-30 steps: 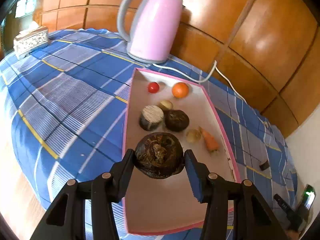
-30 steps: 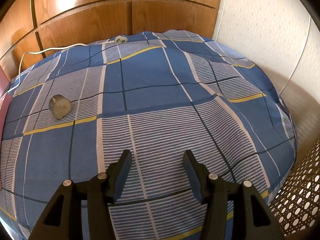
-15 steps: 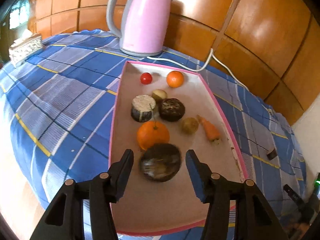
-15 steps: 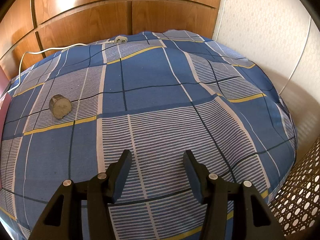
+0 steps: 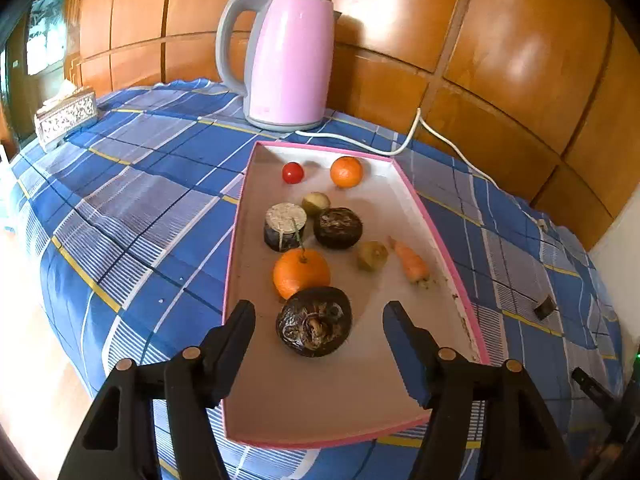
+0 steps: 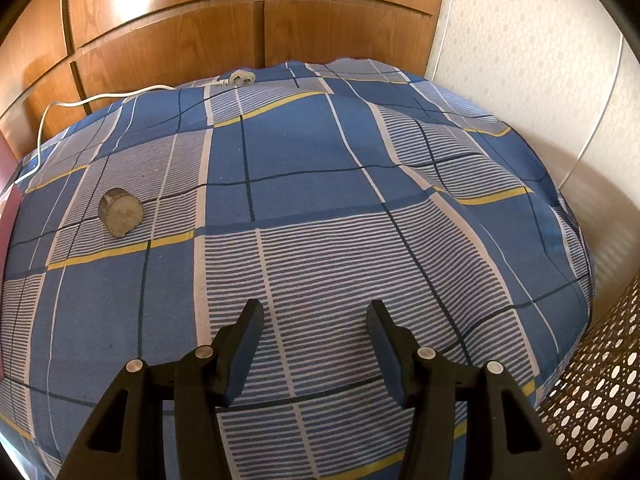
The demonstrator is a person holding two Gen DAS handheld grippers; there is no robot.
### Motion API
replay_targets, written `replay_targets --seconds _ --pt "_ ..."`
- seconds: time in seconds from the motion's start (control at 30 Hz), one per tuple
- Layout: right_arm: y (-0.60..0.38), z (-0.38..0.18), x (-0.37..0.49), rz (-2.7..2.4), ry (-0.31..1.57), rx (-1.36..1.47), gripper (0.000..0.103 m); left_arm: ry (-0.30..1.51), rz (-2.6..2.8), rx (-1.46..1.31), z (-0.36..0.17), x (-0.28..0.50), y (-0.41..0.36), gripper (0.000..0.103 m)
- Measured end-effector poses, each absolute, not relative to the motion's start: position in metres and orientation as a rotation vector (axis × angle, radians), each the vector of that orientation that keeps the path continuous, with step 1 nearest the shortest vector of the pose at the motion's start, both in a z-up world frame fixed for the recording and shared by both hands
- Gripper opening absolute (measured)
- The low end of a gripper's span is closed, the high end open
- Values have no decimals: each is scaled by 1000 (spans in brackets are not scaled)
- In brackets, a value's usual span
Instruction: Organize fruits
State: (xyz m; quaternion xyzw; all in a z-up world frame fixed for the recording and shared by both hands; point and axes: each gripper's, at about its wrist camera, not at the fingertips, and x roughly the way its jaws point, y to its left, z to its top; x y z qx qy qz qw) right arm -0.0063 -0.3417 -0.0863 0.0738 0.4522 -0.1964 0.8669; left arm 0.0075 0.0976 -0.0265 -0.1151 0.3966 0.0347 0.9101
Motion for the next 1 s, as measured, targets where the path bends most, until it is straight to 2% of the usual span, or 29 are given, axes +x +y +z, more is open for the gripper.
replay_targets --seconds 0.1,0.73,0.87,1.0 --pt "-340 -86 -6 -411 951 148 54 806 70 -226 -24 4 94 71" --pt "-301 -76 19 -149 960 184 55 814 78 -228 -28 2 94 75" --pt "-296 -70 32 -106 951 192 61 814 82 -234 -28 2 96 75" --pt "-286 -61 47 -72 934 166 62 815 83 -234 -27 2 96 76"
